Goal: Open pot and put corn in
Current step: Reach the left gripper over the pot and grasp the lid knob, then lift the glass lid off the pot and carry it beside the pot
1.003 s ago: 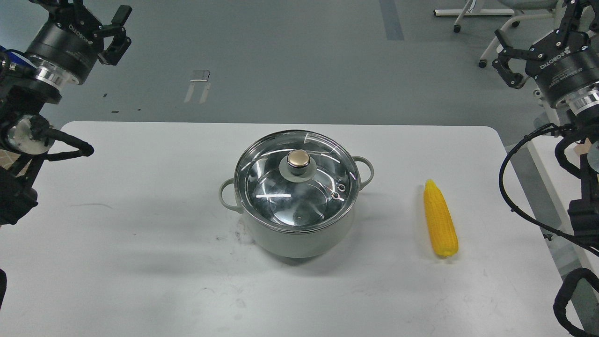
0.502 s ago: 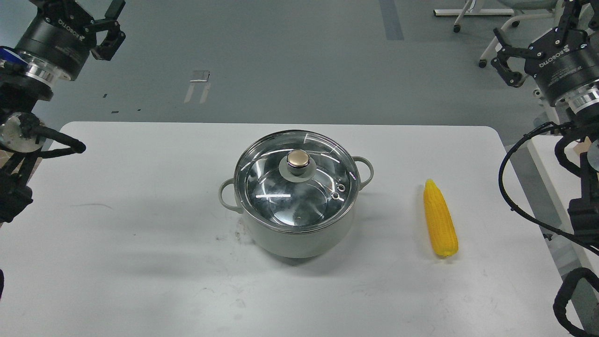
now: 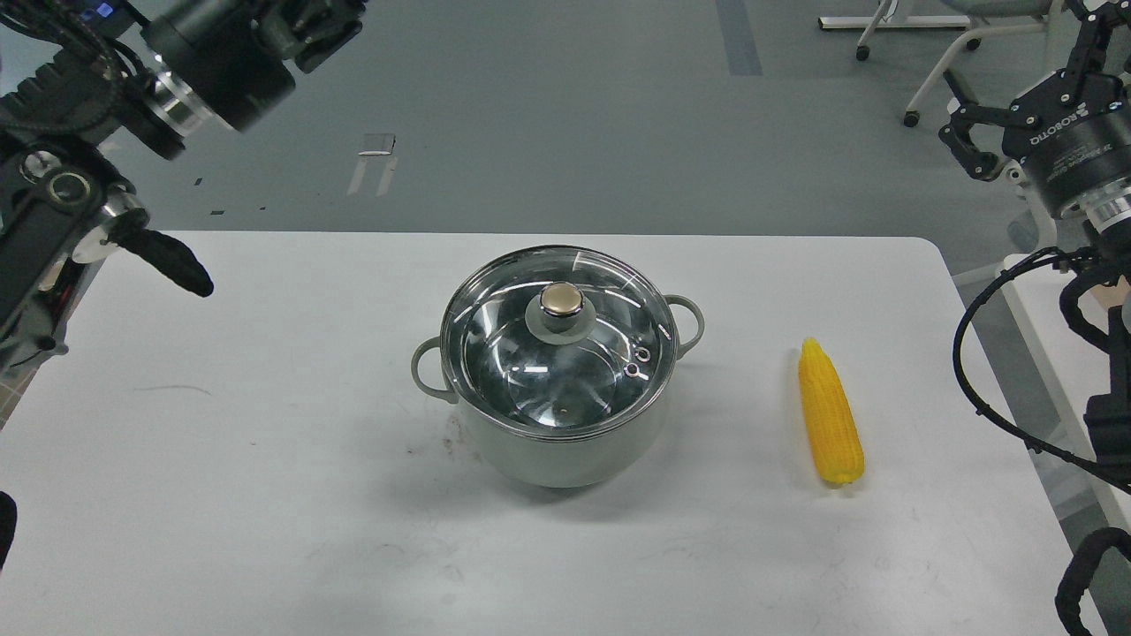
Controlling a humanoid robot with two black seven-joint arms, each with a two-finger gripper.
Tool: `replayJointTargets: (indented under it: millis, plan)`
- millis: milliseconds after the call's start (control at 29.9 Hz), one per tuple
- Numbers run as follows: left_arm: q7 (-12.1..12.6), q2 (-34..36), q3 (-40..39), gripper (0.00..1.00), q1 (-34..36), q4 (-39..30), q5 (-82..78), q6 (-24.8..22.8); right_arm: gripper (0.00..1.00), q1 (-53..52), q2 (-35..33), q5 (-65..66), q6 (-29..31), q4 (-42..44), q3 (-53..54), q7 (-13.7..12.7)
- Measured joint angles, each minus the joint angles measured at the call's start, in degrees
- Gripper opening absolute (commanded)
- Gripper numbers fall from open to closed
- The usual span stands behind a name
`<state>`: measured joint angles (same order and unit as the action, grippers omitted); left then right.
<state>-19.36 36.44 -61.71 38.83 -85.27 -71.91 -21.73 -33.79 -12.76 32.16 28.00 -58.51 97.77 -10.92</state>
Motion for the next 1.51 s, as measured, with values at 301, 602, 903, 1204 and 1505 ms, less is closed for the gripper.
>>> replayJointTargets:
  millis: [301, 602, 903, 1204, 1505]
  plan:
    - [-2.1, -4.5, 17.6, 0.91, 4.1, -5.4, -38.7, 2.3, 1.00, 0.0, 0.1, 0.0, 0.0, -0.8, 0.2, 0.0]
    - [-2.8, -5.5, 25.6, 0.86, 4.6, -1.5, -52.2, 4.5, 1.00, 0.4, 0.0, -0.1, 0.0, -0.7, 1.1, 0.1]
    - [-2.8, -5.7, 29.1, 0.81, 4.2, 2.2, -53.1, 4.6, 1.00, 0.4, 0.3, -0.4, 0.0, -0.3, 1.1, 0.2]
    - [-2.7, -5.8, 29.2, 0.65, 3.6, 4.6, -53.1, 5.8, 1.00, 0.3, 1.9, -0.4, 0.0, -0.8, 1.1, 0.2]
    - [-2.8, -5.0, 29.2, 0.53, 2.6, 4.6, -53.1, 7.8, 1.00, -0.4, 2.3, -0.4, 0.0, -0.3, 1.0, 0.2]
